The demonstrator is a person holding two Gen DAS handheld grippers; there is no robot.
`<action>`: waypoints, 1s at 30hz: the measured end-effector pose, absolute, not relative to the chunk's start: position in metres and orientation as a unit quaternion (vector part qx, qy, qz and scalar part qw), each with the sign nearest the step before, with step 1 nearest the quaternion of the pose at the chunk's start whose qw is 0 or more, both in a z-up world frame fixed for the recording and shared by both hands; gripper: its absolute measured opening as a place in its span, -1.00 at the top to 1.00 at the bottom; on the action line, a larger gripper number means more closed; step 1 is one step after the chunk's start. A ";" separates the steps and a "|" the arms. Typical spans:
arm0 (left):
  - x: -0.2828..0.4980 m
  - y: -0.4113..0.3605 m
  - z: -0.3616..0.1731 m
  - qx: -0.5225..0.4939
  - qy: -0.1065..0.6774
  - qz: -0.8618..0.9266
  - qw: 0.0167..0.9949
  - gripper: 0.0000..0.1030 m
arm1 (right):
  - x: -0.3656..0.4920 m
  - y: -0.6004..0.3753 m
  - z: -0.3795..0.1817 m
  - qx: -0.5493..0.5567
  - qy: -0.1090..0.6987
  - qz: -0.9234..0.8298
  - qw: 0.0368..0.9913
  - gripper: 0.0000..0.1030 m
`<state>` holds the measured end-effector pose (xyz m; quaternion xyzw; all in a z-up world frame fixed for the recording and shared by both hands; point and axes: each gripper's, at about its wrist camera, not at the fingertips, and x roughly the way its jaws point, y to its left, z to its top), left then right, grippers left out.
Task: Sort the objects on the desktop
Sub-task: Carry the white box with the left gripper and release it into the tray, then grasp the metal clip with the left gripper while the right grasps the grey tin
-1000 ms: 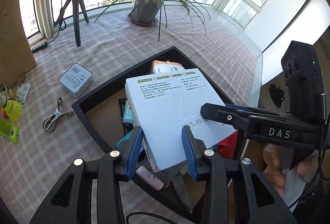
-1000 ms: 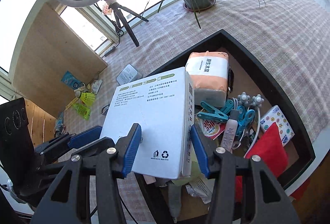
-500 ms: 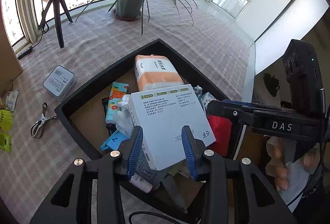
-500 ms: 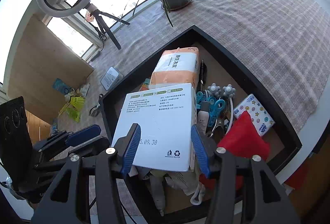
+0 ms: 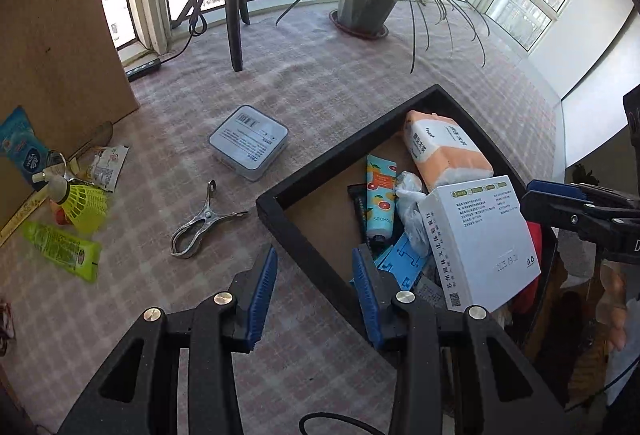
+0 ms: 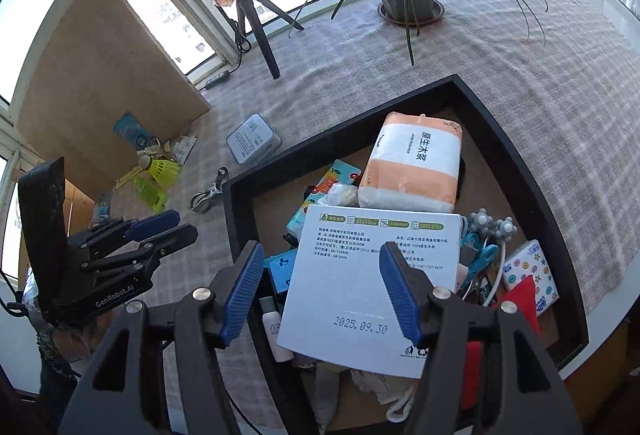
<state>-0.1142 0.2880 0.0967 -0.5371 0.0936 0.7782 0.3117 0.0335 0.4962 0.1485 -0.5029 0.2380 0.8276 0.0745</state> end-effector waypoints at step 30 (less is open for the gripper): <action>-0.192 0.257 0.017 -0.577 0.153 0.763 0.249 0.24 | -0.218 0.417 0.069 -0.625 0.095 0.775 -0.018 -0.23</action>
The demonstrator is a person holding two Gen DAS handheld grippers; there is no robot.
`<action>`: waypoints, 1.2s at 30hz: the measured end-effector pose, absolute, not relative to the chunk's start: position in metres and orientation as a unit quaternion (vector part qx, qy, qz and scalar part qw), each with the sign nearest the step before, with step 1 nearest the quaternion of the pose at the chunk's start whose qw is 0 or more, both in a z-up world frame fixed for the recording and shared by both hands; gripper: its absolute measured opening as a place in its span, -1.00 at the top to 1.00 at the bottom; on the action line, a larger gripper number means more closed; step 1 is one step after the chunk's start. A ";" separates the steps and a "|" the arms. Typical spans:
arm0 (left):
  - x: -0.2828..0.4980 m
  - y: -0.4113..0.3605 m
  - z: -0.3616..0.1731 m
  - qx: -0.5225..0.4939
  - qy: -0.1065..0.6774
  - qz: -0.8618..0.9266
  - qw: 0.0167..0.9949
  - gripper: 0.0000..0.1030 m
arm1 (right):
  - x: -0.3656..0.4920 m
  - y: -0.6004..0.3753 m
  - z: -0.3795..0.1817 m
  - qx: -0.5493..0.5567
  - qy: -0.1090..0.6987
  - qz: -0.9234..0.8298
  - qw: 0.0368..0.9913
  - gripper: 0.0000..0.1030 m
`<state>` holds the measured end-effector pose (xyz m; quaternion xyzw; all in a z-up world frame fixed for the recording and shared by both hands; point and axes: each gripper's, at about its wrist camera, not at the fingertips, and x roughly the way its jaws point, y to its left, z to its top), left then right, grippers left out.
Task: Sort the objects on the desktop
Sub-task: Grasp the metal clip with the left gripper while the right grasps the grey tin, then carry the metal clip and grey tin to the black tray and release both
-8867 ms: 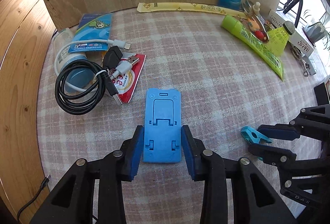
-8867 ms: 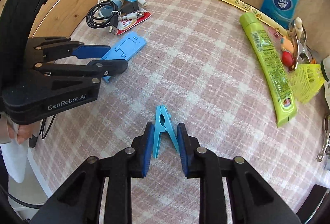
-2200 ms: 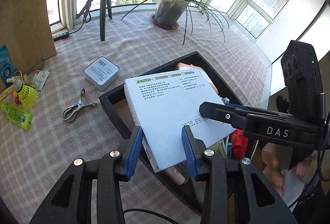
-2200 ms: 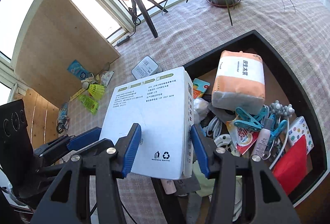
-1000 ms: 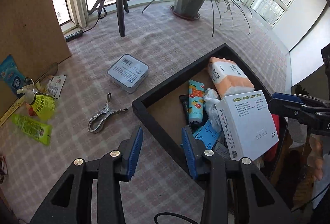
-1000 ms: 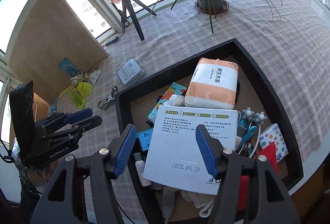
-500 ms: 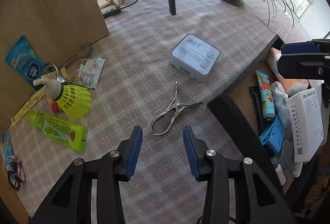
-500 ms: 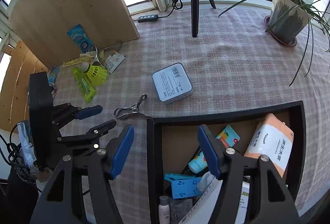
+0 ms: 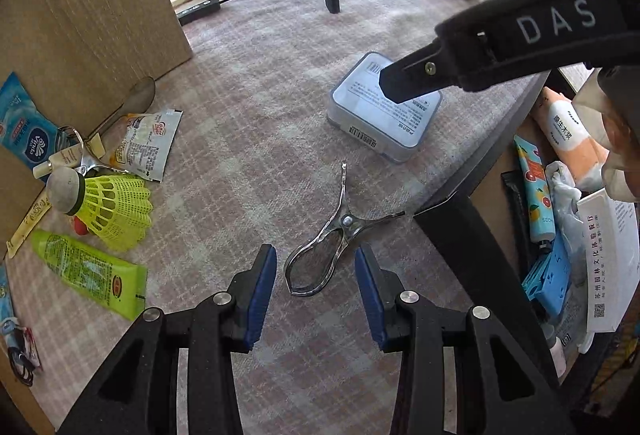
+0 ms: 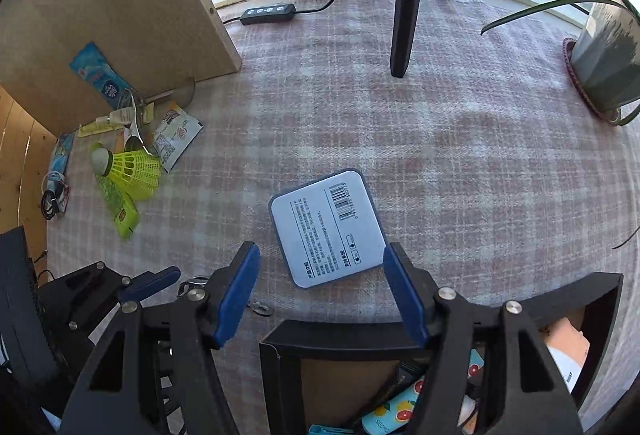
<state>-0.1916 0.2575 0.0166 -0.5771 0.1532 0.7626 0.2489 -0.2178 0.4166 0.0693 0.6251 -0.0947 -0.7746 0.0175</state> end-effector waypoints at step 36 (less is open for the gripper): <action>-0.203 0.256 0.006 -0.599 0.095 0.755 0.250 0.55 | -0.239 0.390 0.013 0.650 -0.008 -0.760 0.009 -0.37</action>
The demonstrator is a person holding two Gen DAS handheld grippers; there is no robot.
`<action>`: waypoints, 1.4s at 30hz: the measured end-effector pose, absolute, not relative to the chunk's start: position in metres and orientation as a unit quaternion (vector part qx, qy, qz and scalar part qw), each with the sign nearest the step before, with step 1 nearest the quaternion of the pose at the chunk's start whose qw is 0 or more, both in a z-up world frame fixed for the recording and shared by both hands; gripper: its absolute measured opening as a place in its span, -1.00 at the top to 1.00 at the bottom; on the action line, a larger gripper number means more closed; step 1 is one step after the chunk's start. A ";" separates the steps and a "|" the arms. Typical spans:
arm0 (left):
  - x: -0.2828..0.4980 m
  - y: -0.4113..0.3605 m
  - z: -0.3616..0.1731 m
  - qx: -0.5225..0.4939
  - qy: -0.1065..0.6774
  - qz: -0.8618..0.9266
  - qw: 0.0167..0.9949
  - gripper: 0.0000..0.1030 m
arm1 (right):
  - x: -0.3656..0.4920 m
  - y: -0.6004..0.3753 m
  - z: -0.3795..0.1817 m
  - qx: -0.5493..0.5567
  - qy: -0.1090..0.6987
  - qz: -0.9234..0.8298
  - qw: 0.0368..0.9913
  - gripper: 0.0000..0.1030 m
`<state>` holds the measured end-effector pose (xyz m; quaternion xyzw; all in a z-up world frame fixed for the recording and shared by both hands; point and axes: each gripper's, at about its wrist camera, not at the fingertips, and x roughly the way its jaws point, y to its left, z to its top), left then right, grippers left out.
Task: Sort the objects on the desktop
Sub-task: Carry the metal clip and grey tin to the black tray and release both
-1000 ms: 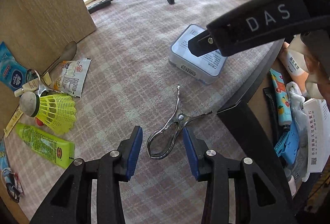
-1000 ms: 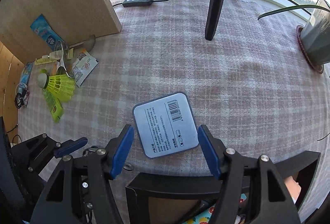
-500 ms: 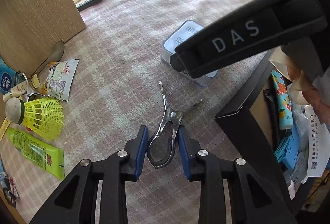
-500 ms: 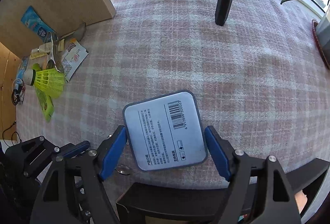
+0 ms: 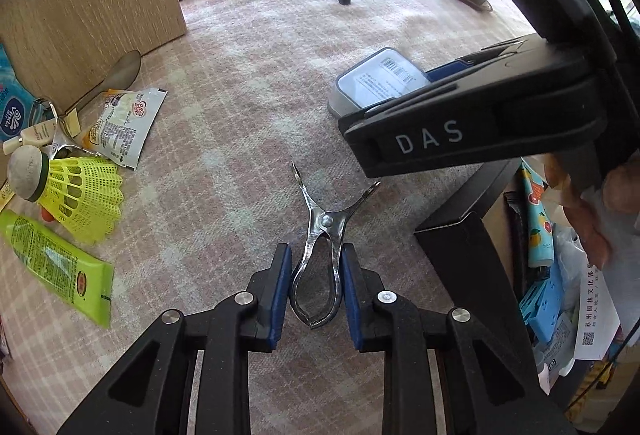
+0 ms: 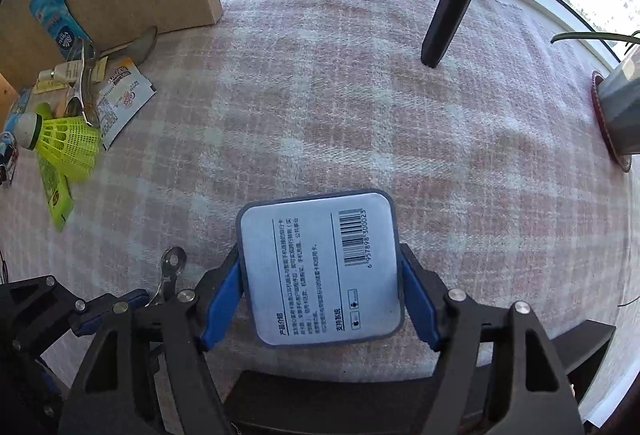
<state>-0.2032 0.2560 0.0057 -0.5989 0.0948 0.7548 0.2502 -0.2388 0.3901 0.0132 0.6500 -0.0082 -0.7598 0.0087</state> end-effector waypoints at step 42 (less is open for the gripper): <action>-0.100 0.358 0.085 -0.532 0.134 0.743 0.384 0.55 | -0.027 0.566 0.137 0.573 -0.146 -0.798 -0.119 -0.36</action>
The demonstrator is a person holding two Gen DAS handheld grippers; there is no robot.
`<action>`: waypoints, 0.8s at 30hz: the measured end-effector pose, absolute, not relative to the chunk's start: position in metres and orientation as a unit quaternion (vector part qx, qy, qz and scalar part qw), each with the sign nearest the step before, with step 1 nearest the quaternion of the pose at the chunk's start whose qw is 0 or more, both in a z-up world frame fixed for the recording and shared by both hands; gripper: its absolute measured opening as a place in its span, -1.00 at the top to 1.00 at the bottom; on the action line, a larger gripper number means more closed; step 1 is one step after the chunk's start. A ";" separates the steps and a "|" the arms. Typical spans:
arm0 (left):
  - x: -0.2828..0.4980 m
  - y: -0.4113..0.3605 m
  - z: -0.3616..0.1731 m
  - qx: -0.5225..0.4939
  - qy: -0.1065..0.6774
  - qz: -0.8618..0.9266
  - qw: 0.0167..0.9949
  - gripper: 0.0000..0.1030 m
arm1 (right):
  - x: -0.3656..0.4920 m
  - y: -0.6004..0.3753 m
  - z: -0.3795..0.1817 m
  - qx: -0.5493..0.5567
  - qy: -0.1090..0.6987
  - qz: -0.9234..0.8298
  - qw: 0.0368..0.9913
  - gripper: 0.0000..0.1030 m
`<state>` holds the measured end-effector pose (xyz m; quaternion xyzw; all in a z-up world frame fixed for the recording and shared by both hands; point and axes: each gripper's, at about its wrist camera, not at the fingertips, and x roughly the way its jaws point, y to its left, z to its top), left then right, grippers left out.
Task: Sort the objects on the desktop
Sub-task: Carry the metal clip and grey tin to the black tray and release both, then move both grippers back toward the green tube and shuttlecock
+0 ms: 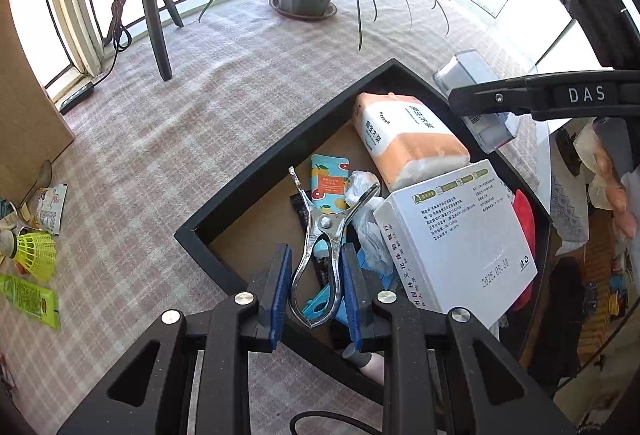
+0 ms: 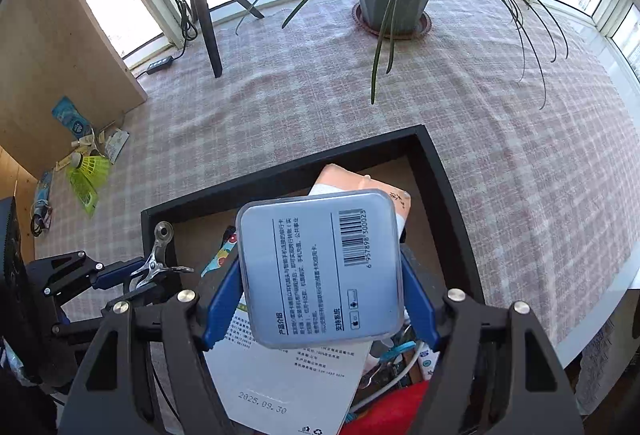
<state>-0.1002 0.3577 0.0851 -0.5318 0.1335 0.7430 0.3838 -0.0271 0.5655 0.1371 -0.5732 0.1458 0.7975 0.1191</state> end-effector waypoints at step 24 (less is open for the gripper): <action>-0.106 0.326 0.094 -0.533 0.114 0.764 0.344 0.19 | -0.009 0.552 0.151 -0.568 0.169 0.798 0.111 -0.38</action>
